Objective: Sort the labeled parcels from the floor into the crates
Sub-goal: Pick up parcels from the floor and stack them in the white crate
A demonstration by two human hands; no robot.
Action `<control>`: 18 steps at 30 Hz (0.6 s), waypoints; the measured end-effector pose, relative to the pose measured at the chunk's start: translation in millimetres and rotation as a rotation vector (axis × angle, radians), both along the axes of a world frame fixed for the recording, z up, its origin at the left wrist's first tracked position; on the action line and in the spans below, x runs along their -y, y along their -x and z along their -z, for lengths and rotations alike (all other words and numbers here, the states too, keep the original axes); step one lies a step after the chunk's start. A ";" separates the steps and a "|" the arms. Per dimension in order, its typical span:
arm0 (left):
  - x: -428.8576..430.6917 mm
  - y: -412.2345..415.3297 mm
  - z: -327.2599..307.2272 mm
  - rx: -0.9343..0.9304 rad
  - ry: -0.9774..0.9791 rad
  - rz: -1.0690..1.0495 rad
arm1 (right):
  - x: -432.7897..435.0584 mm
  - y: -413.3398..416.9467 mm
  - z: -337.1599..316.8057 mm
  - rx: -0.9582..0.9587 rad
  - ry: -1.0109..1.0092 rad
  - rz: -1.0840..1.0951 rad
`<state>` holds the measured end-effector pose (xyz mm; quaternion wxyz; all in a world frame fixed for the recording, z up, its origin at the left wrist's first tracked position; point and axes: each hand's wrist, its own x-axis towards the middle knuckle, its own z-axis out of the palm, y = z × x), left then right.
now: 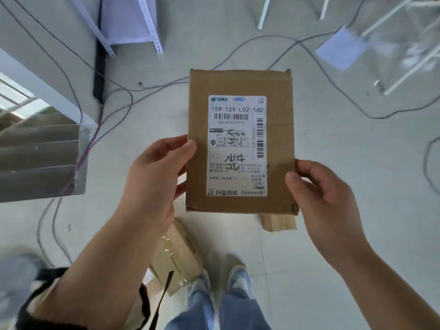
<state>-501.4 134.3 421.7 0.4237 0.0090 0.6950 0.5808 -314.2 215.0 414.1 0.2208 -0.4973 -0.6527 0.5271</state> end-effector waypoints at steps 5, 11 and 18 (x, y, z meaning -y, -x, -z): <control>18.2 -11.3 -183.6 -0.009 -0.052 0.087 | 19.5 -18.9 -183.7 -0.025 0.031 0.021; 57.4 -29.9 -320.5 -0.096 -0.110 0.109 | 60.5 -28.4 -307.5 -0.085 -0.032 0.092; 78.6 -36.9 -391.4 -0.298 -0.246 0.144 | 86.3 -29.9 -376.9 -0.218 -0.157 0.141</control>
